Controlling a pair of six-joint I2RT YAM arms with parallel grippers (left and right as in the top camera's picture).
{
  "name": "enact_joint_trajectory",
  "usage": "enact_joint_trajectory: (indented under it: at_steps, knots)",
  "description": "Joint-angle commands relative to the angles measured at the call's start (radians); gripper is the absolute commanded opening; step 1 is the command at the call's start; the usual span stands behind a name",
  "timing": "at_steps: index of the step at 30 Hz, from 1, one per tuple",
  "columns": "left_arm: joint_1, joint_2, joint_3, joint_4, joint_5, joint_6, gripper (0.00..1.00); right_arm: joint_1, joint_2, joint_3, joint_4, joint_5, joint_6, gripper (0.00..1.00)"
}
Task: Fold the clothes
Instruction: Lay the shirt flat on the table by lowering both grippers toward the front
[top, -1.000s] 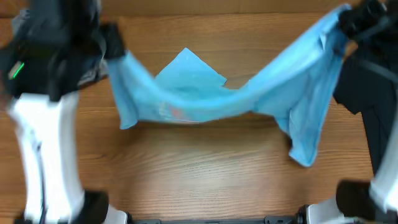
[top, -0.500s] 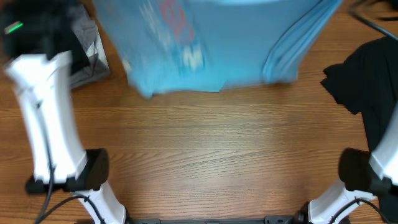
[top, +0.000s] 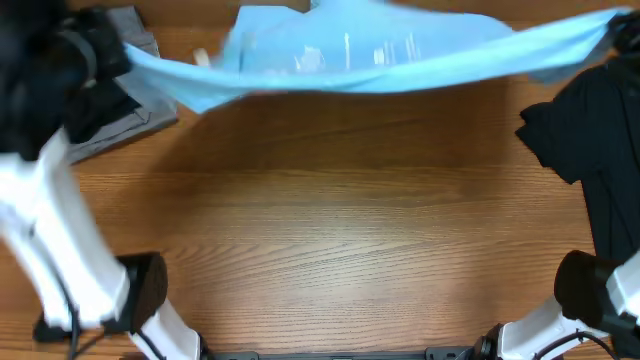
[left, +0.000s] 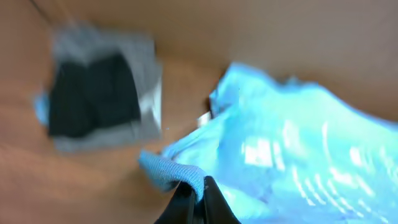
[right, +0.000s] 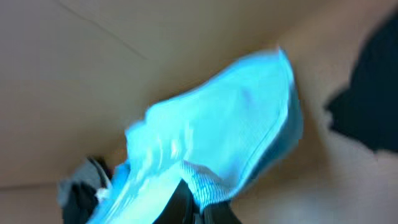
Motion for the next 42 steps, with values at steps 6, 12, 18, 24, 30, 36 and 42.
enact_joint_trajectory:
  at_steps: [6, 12, 18, 24, 30, 36, 42]
  knots:
    - [-0.002, 0.049, -0.403, -0.011, 0.083, 0.008, 0.04, 0.018, -0.017, -0.335, 0.000, 0.021, -0.054, 0.04]
    - [-0.018, -0.021, -0.604, -0.011, 0.084, 0.007, 0.04, 0.018, -0.083, -0.580, 0.000, 0.104, -0.055, 0.04]
    - [-0.082, -0.172, -0.866, -0.002, 0.091, -0.002, 0.04, 0.010, -0.213, -0.813, 0.047, 0.206, -0.034, 0.04]
    - [-0.199, -0.301, -1.092, 0.064, 0.114, -0.023, 0.04, -0.033, -0.337, -0.898, 0.068, 0.225, -0.009, 0.04]
    - [-0.299, -0.335, -1.276, 0.097, 0.115, -0.086, 0.04, -0.033, -0.376, -0.966, 0.053, 0.255, -0.007, 0.04]
    - [-0.390, -0.388, -1.416, 0.144, 0.061, -0.195, 0.04, -0.066, -0.421, -1.142, 0.126, 0.320, 0.066, 0.04]
    - [-0.455, -0.568, -1.522, 0.122, 0.025, -0.276, 0.04, -0.161, -0.527, -1.284, 0.172, 0.336, 0.082, 0.04]
